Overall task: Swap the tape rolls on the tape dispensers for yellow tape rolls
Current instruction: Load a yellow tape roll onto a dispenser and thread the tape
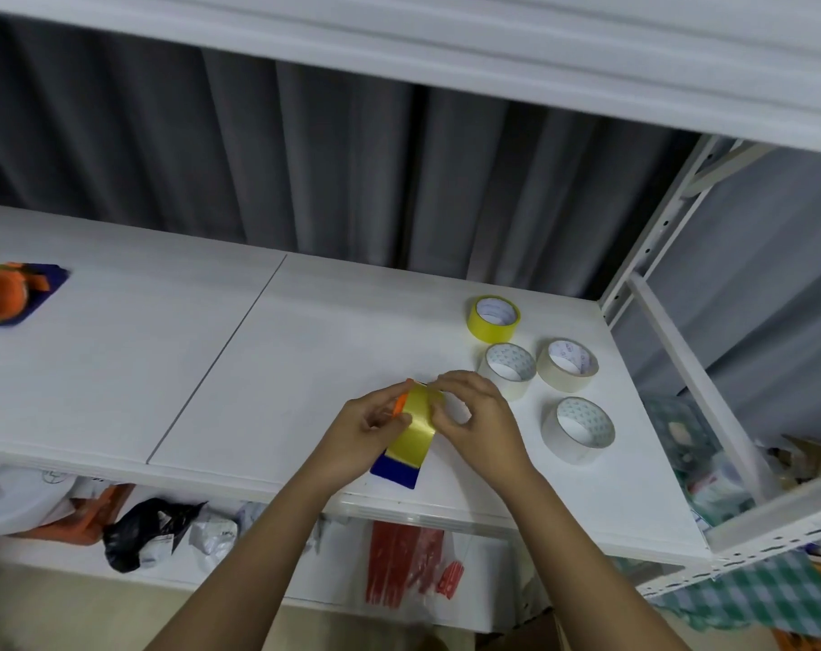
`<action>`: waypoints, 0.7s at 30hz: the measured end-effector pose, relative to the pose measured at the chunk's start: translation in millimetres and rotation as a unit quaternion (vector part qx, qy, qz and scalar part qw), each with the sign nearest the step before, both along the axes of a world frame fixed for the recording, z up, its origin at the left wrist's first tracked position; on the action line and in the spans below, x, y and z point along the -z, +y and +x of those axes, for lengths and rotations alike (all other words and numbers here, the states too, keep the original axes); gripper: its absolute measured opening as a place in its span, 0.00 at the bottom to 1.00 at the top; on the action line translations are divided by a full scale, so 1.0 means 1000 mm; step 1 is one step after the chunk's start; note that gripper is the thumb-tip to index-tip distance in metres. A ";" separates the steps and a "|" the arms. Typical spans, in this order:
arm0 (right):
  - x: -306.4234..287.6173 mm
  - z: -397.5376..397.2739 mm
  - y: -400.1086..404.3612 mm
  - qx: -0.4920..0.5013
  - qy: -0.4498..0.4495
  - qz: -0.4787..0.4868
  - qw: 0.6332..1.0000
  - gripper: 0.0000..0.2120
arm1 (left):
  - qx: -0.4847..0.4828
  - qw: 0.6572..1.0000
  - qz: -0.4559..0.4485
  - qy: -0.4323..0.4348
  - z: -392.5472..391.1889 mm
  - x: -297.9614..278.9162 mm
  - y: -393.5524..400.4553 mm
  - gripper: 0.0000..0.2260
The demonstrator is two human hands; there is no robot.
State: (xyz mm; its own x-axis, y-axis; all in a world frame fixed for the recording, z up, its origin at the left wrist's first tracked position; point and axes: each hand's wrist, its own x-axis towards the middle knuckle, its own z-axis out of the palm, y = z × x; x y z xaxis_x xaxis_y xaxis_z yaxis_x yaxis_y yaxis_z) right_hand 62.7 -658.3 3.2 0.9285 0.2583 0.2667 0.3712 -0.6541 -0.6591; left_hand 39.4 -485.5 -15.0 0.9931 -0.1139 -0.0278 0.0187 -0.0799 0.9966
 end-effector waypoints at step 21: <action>-0.007 -0.003 0.001 -0.045 0.025 -0.073 0.996 0.09 | -0.049 0.998 0.022 -0.012 0.006 0.010 -0.007 0.09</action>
State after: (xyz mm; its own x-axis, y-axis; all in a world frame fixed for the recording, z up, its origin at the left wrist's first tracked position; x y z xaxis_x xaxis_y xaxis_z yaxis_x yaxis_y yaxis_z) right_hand 60.0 -657.5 10.2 0.9112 0.3736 0.1735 0.4012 -0.7097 -0.5791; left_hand 45.1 -492.2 -24.6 0.9999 -0.0152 -0.0069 0.0050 -0.1233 0.9924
